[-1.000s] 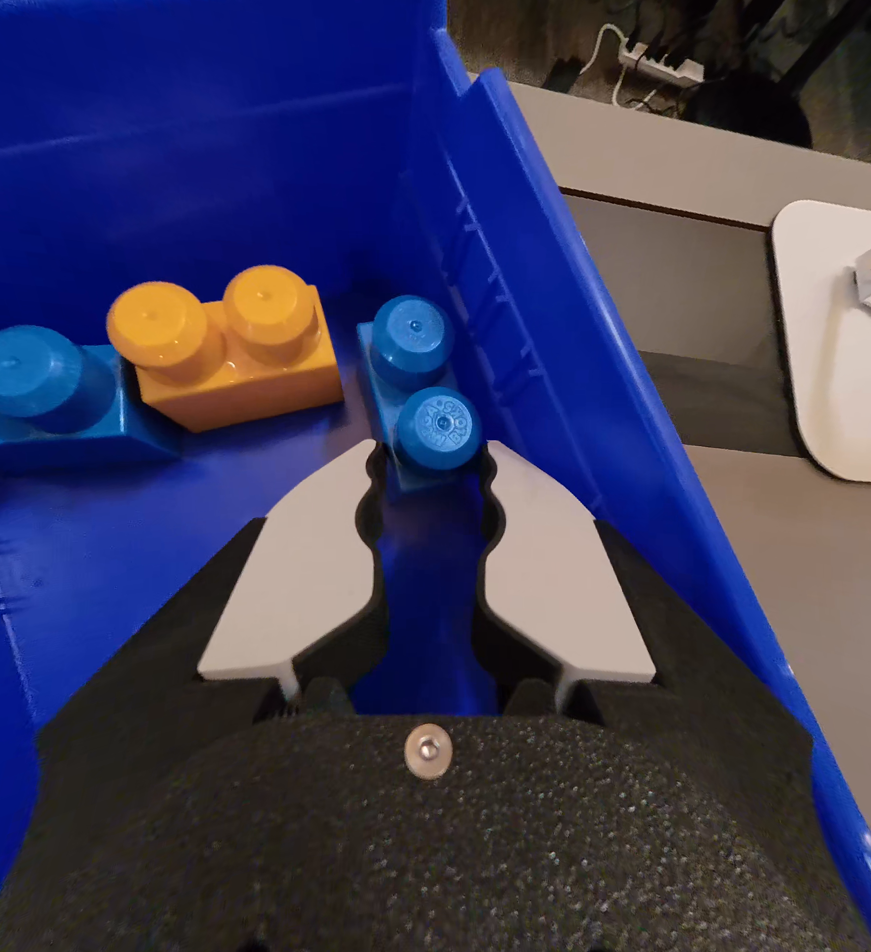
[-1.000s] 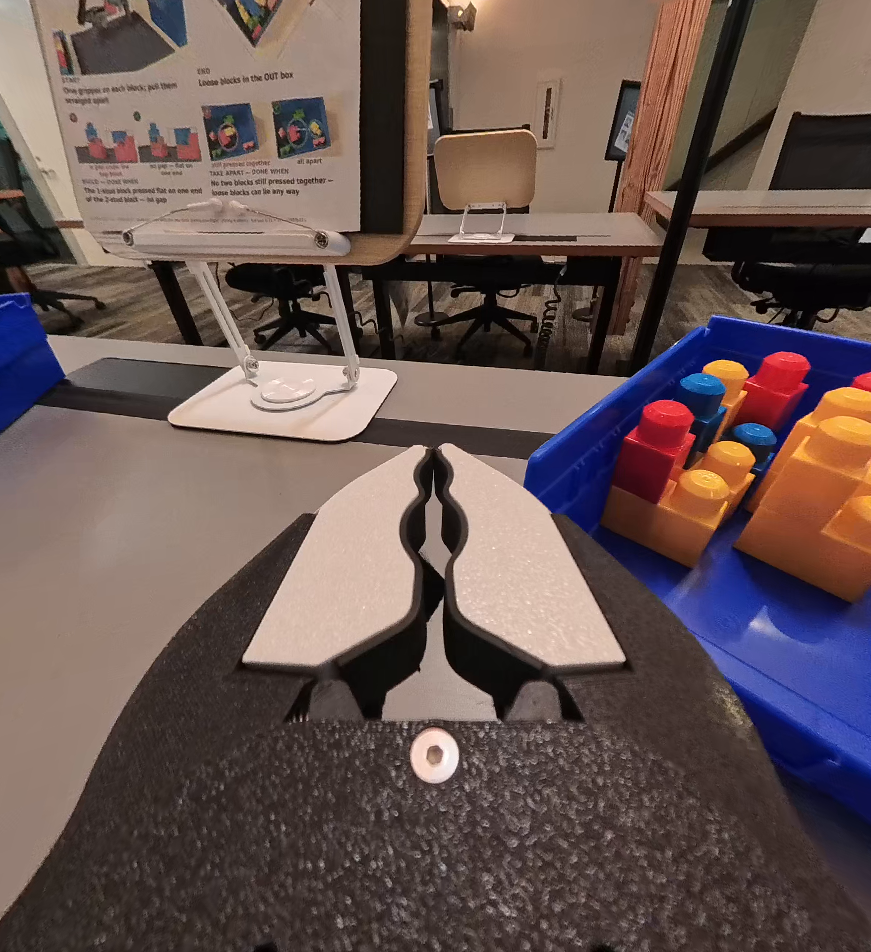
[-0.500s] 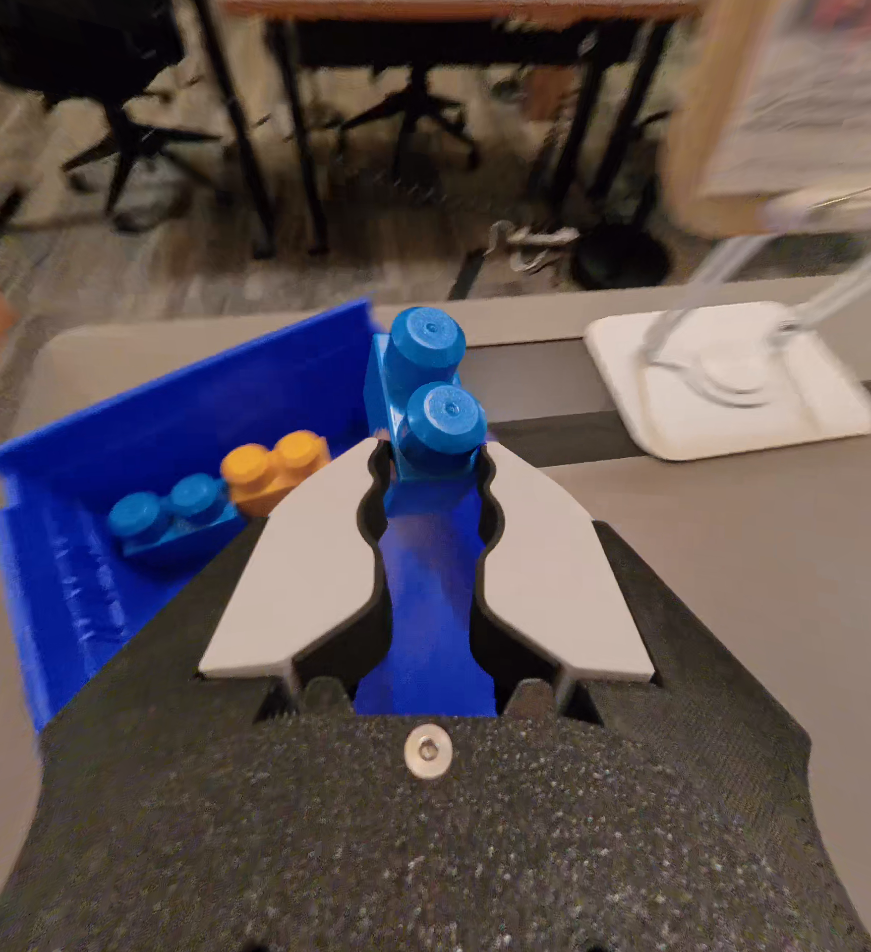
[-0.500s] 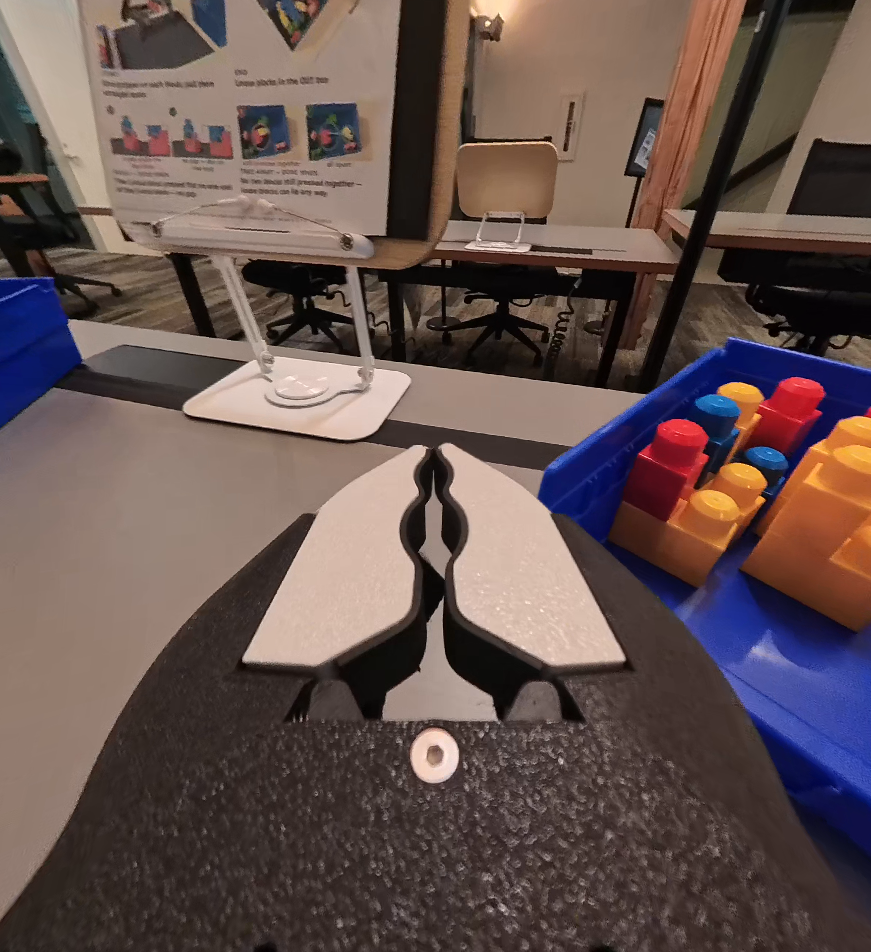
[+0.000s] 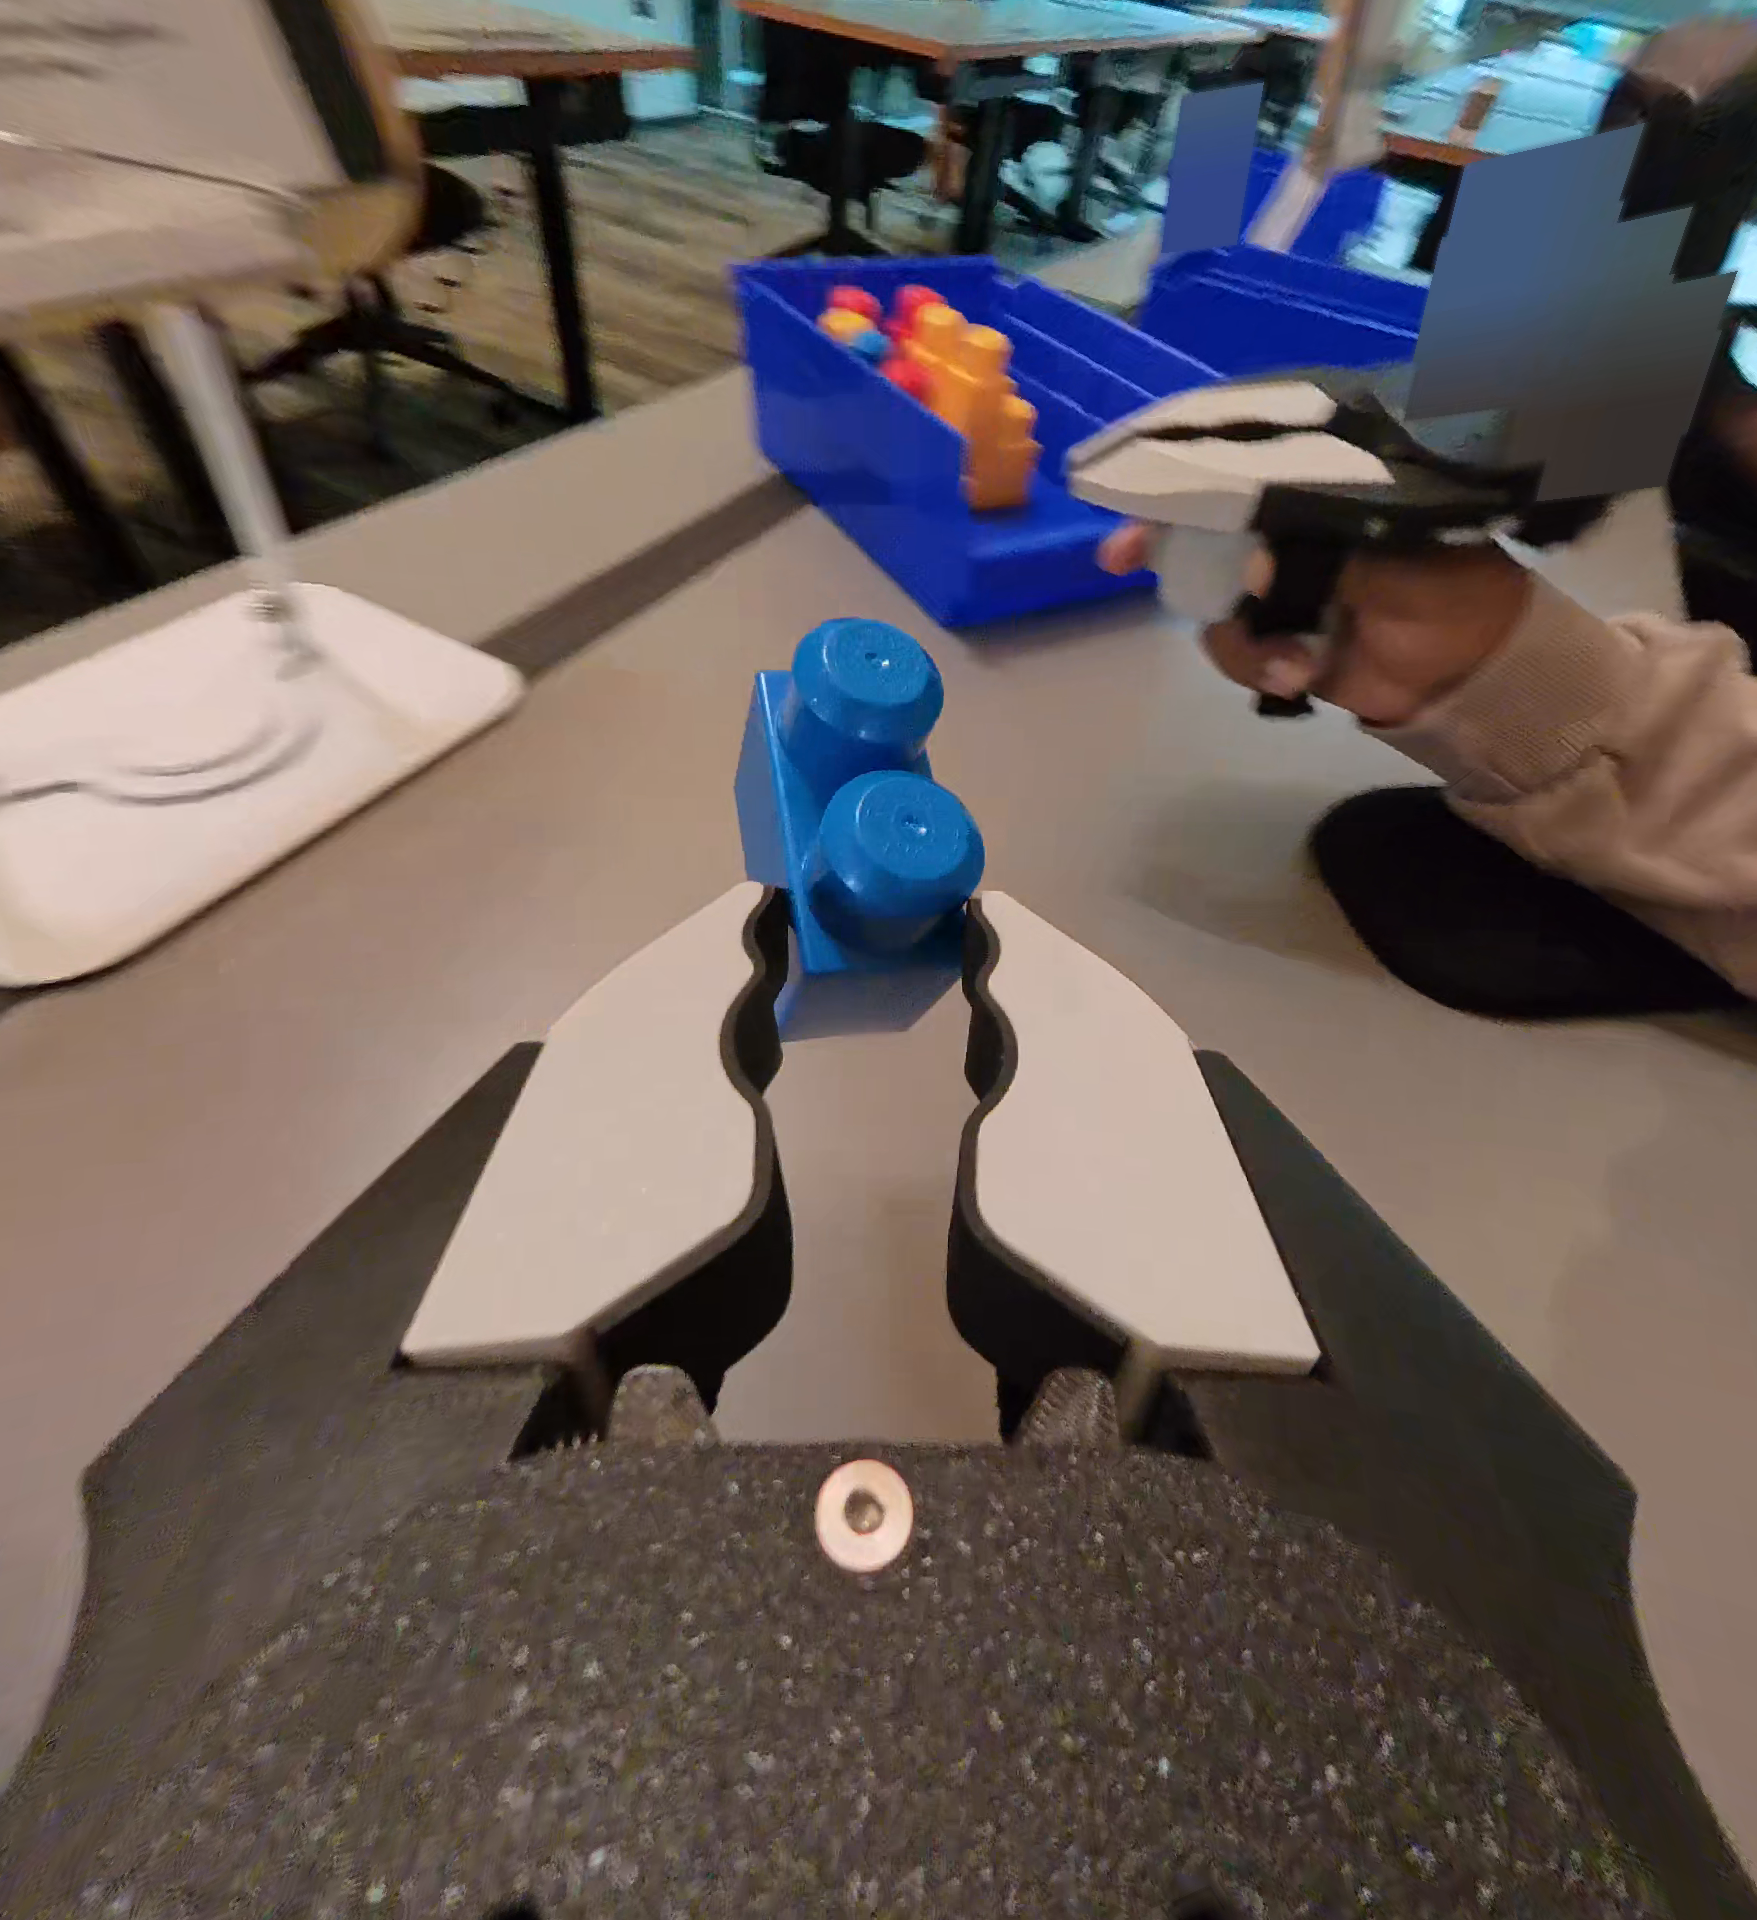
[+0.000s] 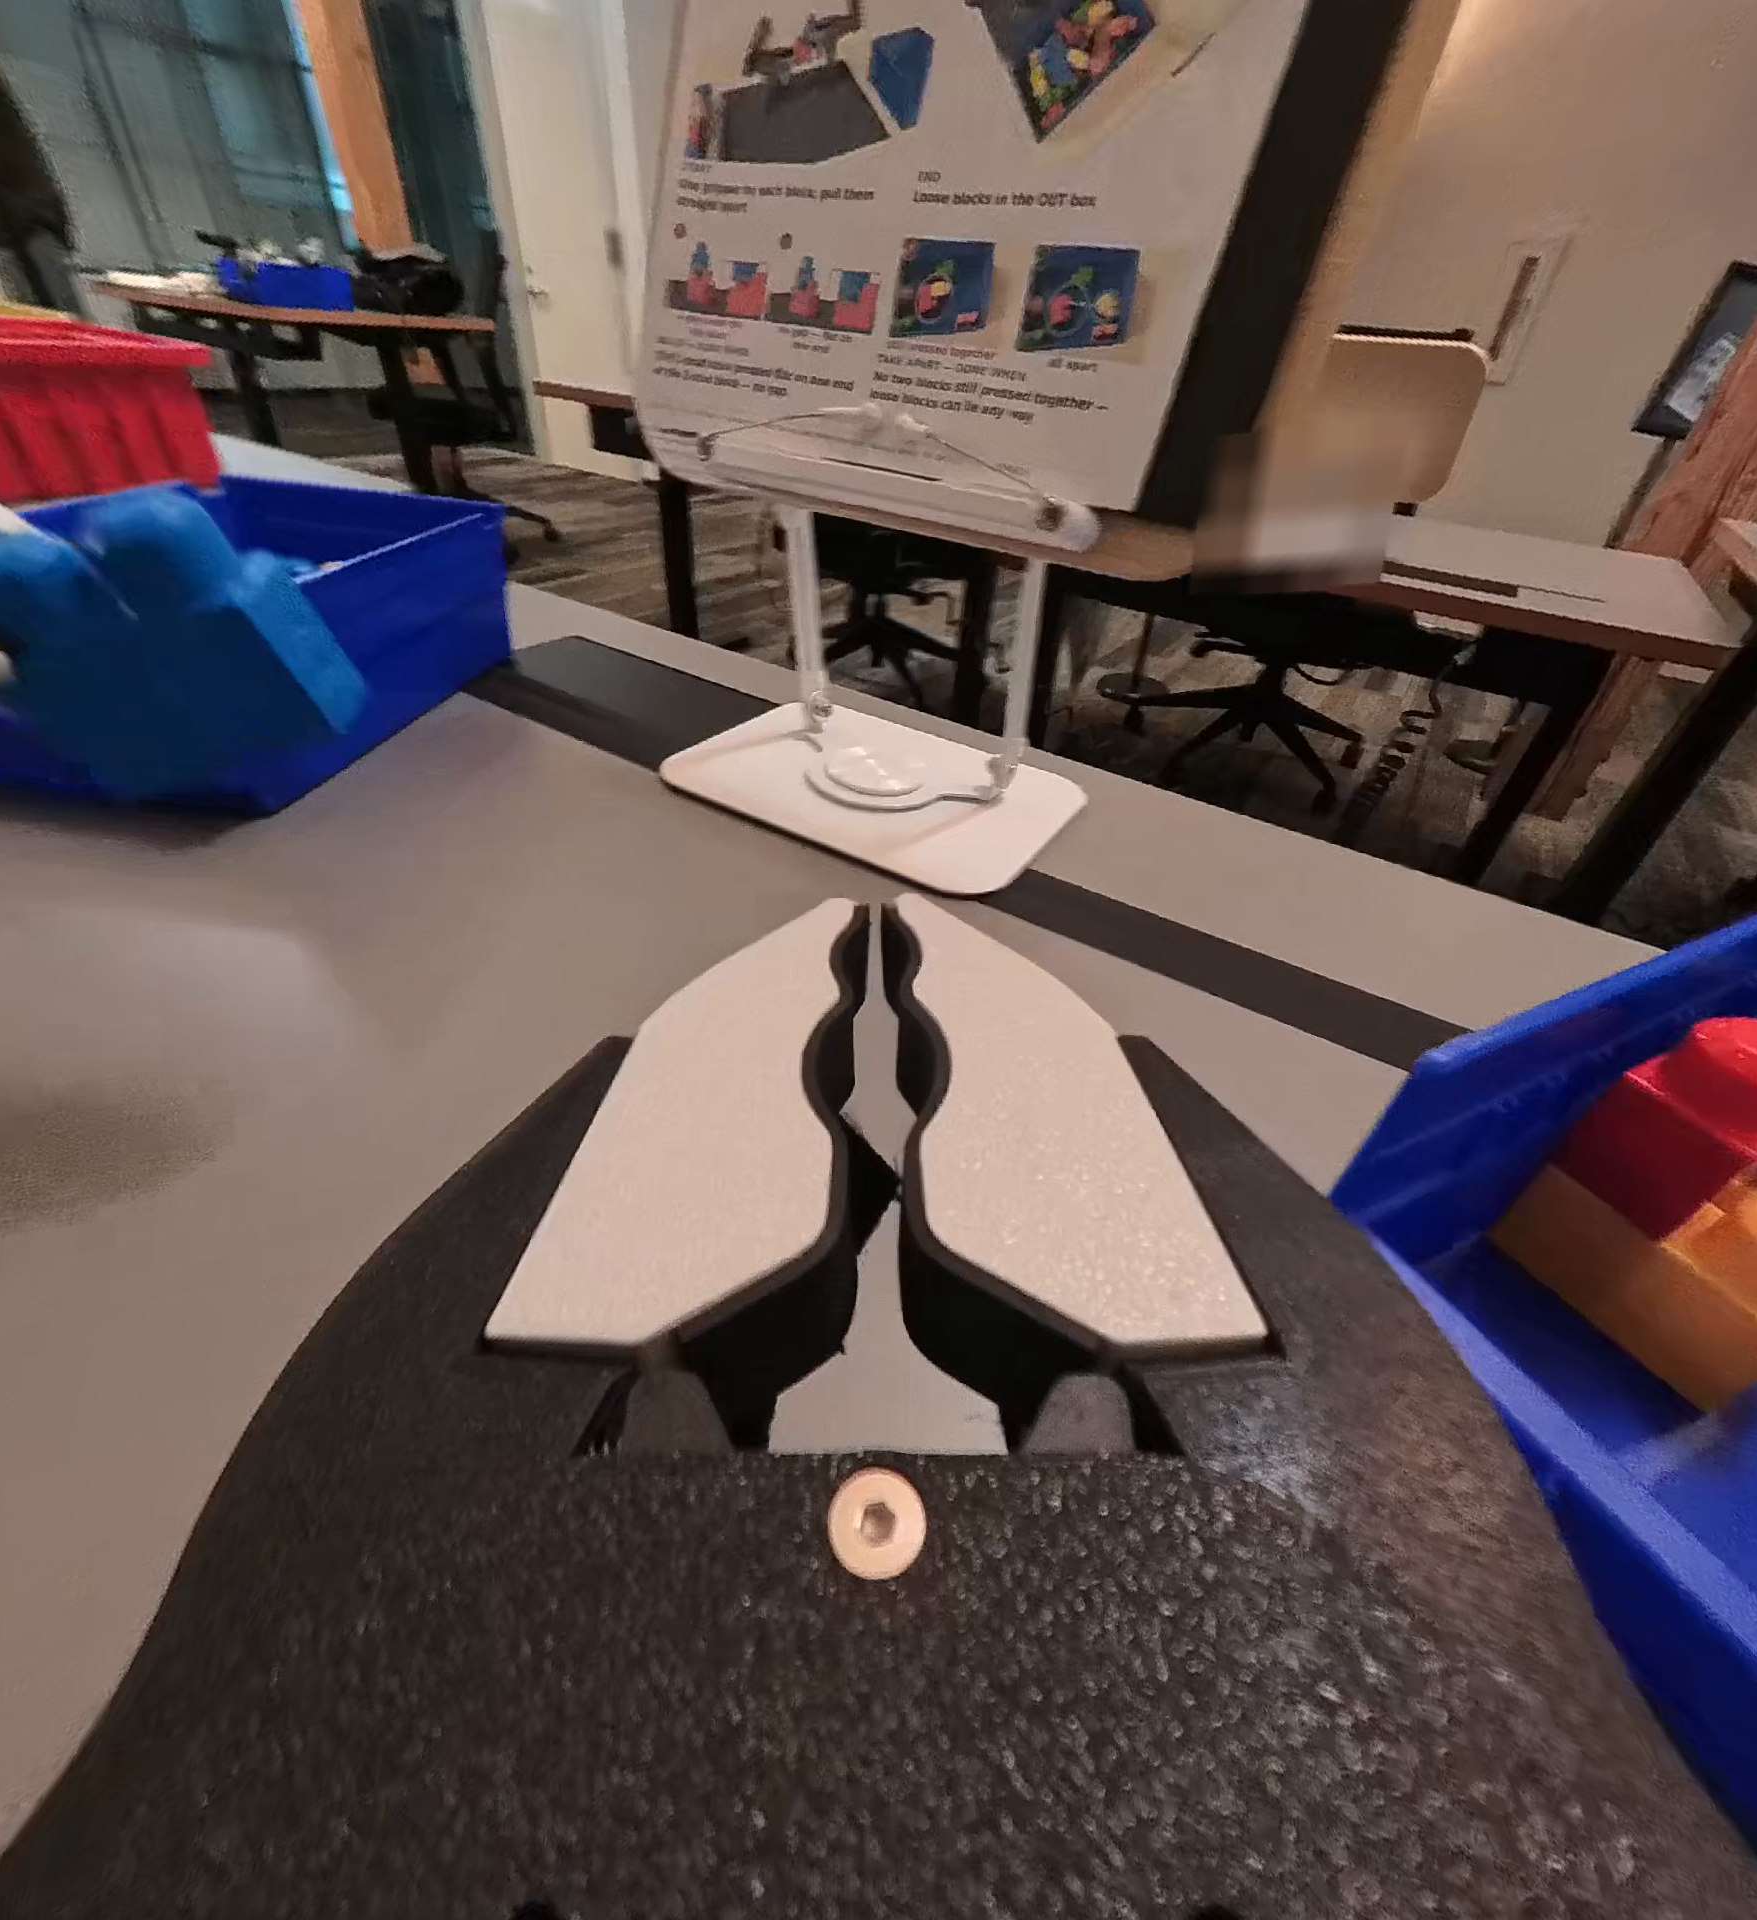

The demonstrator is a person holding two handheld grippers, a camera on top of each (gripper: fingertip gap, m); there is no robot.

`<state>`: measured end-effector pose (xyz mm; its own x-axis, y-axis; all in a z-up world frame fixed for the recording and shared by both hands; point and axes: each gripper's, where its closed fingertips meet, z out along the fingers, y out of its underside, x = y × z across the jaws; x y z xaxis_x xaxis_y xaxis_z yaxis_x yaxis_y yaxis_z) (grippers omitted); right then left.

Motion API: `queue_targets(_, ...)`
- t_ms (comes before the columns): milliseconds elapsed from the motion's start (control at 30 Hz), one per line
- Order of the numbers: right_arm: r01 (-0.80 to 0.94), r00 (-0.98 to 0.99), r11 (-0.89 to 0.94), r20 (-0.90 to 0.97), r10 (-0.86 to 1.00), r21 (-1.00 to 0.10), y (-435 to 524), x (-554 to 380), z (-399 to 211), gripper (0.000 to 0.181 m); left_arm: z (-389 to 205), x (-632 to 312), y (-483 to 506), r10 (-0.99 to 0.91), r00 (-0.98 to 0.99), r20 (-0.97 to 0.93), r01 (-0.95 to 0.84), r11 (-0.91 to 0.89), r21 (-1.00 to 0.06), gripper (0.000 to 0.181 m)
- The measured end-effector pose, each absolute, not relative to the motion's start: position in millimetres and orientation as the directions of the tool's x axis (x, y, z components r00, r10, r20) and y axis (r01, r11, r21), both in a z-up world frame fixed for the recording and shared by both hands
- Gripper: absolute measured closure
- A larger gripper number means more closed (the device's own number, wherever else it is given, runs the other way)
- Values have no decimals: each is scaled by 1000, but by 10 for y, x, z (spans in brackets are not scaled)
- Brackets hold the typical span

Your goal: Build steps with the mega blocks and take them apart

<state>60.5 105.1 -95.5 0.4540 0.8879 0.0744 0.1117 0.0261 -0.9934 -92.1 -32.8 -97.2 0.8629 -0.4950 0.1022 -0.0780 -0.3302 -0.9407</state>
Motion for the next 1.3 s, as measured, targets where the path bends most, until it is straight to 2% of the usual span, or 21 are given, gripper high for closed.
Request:
queue_targets(67, 101, 325, 65, 94, 941, -993, 827, 530, -964, 174, -1161, -556, -395, -585, 804, 108, -123, -341, -932, 148)
queue_targets(167, 103, 18, 123, 125, 992, -987, 303, 451, -1054, 155, -1440, -136, -546, -709, 687, 158, -189, -385, -903, 148)
queue_targets(233, 156, -179, 128, 99, 979, -979, -40, 467, -1196, 141, -1578, 42, -653, -763, 614, 202, -225, -414, -882, 148)
queue_targets(333, 222, -369, 132, 42, 929, -966, -412, 527, -1359, 131, -1697, 190, -763, -809, 539, 235, -268, -429, -863, 148)
queue_targets(467, 319, -444, 214, 53, 894, -923, -627, 483, -1609, 128, -1775, 321, -835, -838, 484, 252, -297, -428, -854, 148)
queue_targets(533, 345, -458, 244, 64, 887, -907, -673, 450, -1705, 138, -1769, 349, -837, -839, 478, 261, -287, -430, -856, 149)
queue_targets(567, 355, -460, 253, 68, 885, -900, -683, 446, -1737, 147, -1767, 345, -828, -836, 484, 259, -284, -430, -857, 148)
queue_targets(733, 375, -374, 243, 94, 923, -895, -532, 387, -1758, 148, -1693, 201, -653, -770, 607, 196, -214, -397, -893, 147)
queue_targets(900, 439, -279, 228, 110, 954, -869, -352, 331, -1938, 149, -1501, -249, -437, -587, 801, 119, -101, -328, -939, 147)
queue_targets(1067, 469, -260, 194, 75, 963, -862, -332, 305, -2013, 148, -1192, -1136, -361, -241, 971, -9, -59, -198, -978, 146)
queue_targets(1133, 470, -262, 199, 79, 962, -860, -339, 310, -2020, 148, -1066, -1610, -416, -75, 997, -10, -22, -170, -985, 144)
queue_targets(1300, 446, -289, 169, 37, 957, -879, -395, 322, -1945, 127, -968, -2928, -777, 336, 940, -55, 26, -232, -972, 143)
